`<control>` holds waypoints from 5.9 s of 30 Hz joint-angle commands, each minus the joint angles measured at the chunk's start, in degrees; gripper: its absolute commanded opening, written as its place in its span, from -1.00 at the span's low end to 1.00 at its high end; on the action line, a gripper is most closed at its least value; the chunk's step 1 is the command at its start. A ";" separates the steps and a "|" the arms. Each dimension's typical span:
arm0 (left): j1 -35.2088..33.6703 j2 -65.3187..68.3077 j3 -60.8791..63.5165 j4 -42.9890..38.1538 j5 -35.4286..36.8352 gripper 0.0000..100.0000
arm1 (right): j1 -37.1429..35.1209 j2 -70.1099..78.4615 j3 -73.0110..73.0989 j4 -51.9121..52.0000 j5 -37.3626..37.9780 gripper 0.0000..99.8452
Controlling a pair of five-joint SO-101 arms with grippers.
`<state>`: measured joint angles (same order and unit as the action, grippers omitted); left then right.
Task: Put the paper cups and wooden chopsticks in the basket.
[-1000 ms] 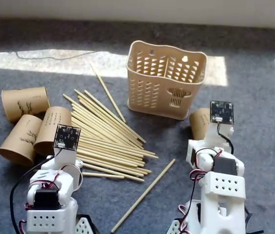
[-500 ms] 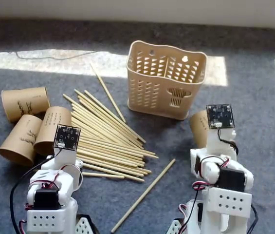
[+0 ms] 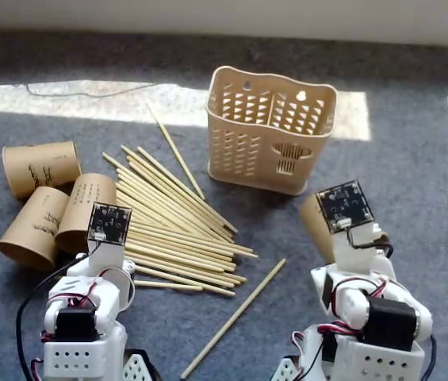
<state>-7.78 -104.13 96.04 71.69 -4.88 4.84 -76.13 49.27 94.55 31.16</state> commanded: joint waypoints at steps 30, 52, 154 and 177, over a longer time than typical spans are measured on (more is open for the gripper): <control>-0.75 -0.22 1.10 0.26 -0.18 -0.99 | 8.04 47.34 -24.92 6.46 16.97 -0.90; -0.75 -0.22 1.10 0.26 -0.18 -0.99 | -9.01 47.52 -25.27 5.41 2.37 -0.74; -0.75 -0.22 1.10 0.26 -0.18 -0.99 | -6.90 22.11 -59.91 -19.82 -3.34 -0.99; -0.75 -0.22 1.10 0.26 -0.18 -0.99 | -11.47 50.07 -60.18 -21.76 10.64 -0.99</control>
<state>-7.78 -104.13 96.04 71.69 -4.88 -6.07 -26.46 -9.36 74.68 39.60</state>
